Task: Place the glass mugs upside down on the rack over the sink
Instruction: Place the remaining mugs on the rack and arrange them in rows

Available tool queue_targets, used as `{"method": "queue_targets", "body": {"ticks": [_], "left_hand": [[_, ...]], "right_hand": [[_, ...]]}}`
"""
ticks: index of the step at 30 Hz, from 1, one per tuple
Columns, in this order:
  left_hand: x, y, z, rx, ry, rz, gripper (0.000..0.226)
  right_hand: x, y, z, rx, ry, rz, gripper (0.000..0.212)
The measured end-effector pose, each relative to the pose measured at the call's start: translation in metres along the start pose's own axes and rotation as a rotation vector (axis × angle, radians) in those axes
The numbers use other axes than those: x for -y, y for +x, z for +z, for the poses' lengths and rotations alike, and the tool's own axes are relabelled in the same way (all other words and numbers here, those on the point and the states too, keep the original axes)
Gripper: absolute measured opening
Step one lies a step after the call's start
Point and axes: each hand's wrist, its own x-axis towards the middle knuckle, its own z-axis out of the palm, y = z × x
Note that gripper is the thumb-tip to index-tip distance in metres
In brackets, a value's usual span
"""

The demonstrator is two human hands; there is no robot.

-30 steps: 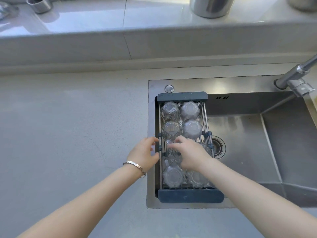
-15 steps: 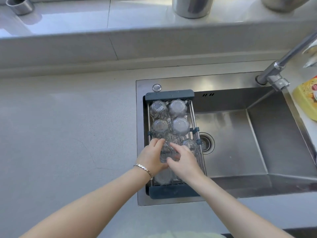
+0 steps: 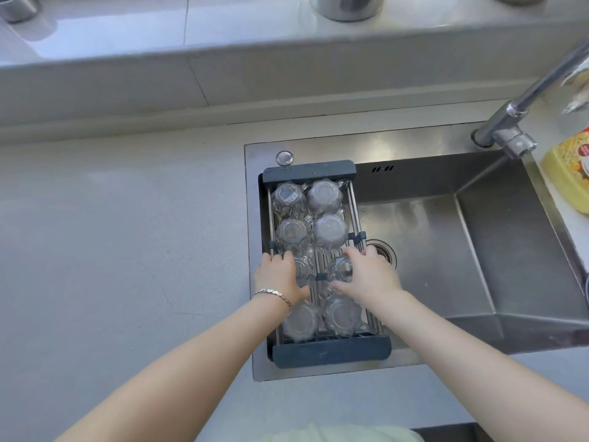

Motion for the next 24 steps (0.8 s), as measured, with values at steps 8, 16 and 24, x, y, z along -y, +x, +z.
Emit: {"method": "queue_targets", "body": {"ticks": [8,16,24], "left_hand": [[0.000,0.002,0.003,-0.064,0.111,-0.018,0.056],[0.011,0.002,0.005,-0.065,0.090,0.046,0.064],[0.010,0.002,0.001,-0.047,0.110,0.058,0.064]], "right_hand": [[0.012,0.008,0.009,-0.066,-0.003,0.051,0.058],[-0.019,-0.025,-0.023,-0.182,0.780,0.231,0.038],[-0.018,-0.015,0.007,-0.026,1.126,0.499,0.044]]}}
